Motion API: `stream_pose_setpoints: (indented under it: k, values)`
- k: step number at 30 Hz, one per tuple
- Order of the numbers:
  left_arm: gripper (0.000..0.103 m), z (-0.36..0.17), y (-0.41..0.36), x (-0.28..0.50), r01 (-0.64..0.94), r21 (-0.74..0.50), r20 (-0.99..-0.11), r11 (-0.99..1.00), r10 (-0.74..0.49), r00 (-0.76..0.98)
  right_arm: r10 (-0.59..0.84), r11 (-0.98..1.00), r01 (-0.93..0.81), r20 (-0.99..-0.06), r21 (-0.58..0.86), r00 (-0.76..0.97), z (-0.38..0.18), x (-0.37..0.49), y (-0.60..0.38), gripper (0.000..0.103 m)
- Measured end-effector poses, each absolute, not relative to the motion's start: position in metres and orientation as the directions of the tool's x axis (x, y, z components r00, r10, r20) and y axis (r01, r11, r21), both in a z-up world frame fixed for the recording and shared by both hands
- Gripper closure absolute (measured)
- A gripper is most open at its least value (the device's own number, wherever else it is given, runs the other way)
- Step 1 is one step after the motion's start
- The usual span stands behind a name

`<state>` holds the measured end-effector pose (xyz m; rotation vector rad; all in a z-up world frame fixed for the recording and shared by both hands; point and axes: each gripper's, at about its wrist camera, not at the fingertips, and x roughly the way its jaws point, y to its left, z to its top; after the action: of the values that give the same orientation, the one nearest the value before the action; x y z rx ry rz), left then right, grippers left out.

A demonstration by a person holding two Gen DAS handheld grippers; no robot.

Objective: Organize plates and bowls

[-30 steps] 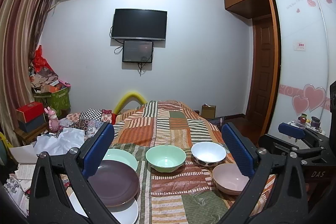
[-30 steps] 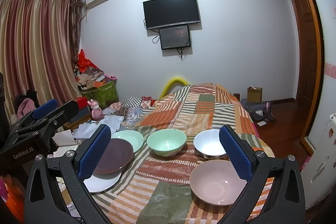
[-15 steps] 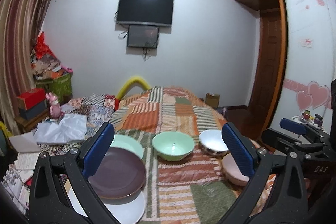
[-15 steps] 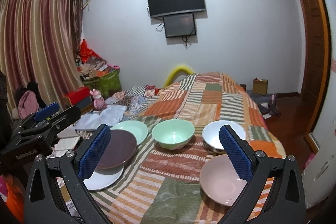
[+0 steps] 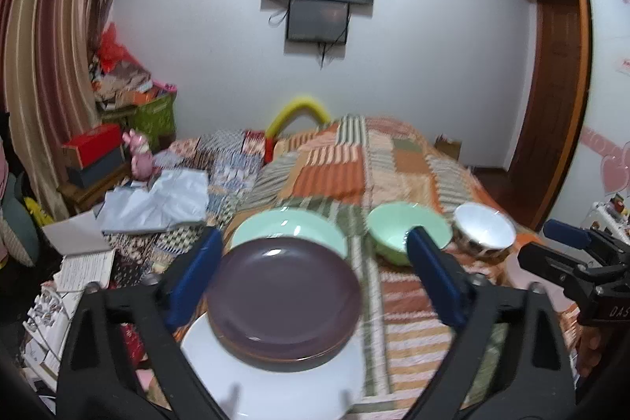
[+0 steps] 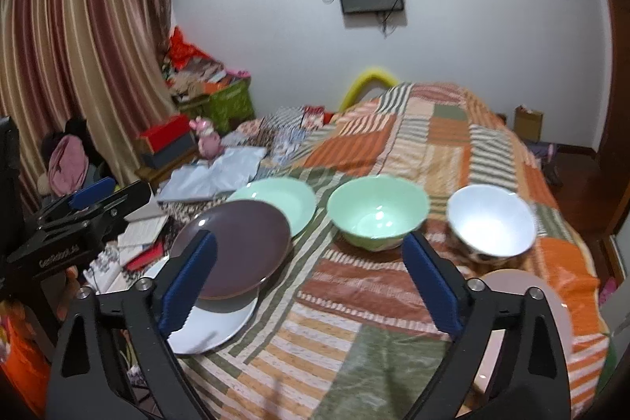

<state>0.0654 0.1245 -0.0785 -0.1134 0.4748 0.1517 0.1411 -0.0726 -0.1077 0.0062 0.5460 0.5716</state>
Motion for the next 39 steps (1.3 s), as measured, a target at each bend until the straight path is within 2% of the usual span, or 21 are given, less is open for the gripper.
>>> stream_pose_setpoints:
  k: [15, 24, 32, 39]
  values:
    - [0.051, -0.142, 0.215, 0.114, -0.269, -0.172, -0.676, 0.948, 0.085, 0.732, 0.549, 0.795, -0.573, -0.638, 0.198, 0.541, -0.156, 0.189, -0.010, 0.040]
    - [0.063, -0.182, 0.257, 0.140, -0.302, -0.204, -0.782, 0.931, 0.031, 0.623, 0.548, 0.785, -0.569, -0.704, 0.245, 0.452, -0.185, 0.212, 0.013, 0.051]
    - [0.074, -0.207, 0.275, 0.156, -0.304, -0.241, -0.820, 0.922, -0.027, 0.571, 0.525, 0.795, -0.550, -0.745, 0.257, 0.411, -0.203, 0.222, 0.024, 0.065]
    - [0.074, -0.218, 0.280, 0.164, -0.294, -0.254, -0.830, 0.921, -0.052, 0.555, 0.521, 0.794, -0.544, -0.763, 0.270, 0.382, -0.215, 0.231, 0.031, 0.073]
